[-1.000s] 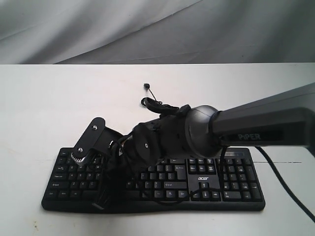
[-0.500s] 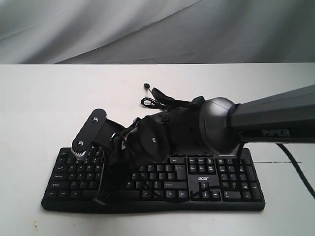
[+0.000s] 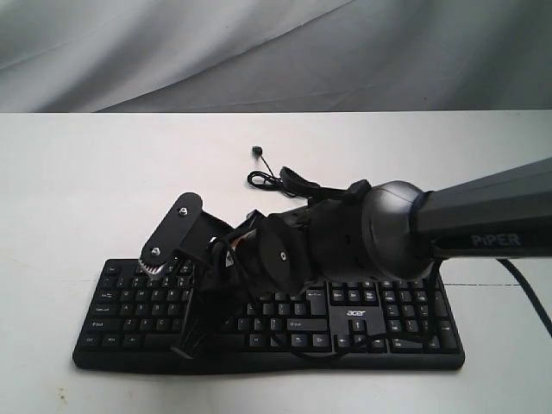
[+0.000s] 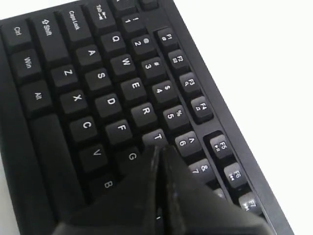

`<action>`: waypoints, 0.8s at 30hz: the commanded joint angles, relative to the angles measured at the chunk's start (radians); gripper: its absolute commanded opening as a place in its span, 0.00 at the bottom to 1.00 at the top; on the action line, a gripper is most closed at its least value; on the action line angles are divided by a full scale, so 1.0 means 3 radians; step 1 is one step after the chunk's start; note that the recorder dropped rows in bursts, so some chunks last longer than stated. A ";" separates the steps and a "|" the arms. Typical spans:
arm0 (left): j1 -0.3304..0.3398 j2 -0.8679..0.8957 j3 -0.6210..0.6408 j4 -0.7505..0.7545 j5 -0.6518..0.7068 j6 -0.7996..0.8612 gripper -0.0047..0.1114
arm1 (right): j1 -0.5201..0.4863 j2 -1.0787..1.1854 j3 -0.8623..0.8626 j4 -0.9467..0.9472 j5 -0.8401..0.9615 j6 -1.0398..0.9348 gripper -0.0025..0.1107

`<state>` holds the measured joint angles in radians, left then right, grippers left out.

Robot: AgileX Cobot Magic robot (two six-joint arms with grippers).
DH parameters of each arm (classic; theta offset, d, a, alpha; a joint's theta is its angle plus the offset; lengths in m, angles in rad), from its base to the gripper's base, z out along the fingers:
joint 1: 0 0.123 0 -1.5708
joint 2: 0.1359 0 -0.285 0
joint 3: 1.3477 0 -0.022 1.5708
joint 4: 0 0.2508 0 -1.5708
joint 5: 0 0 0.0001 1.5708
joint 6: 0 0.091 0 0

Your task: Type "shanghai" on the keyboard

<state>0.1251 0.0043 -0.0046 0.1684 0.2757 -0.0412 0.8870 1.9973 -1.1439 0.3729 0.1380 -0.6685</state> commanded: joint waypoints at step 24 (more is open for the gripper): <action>-0.0024 -0.0014 0.0015 -0.0006 -0.0033 -0.0015 0.04 | 0.0003 0.0108 0.0125 0.0076 -0.0175 -0.0010 0.02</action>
<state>0.1251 0.0043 -0.0046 0.1684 0.2757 -0.0412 0.8870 2.0144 -1.1027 0.3924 0.0954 -0.6646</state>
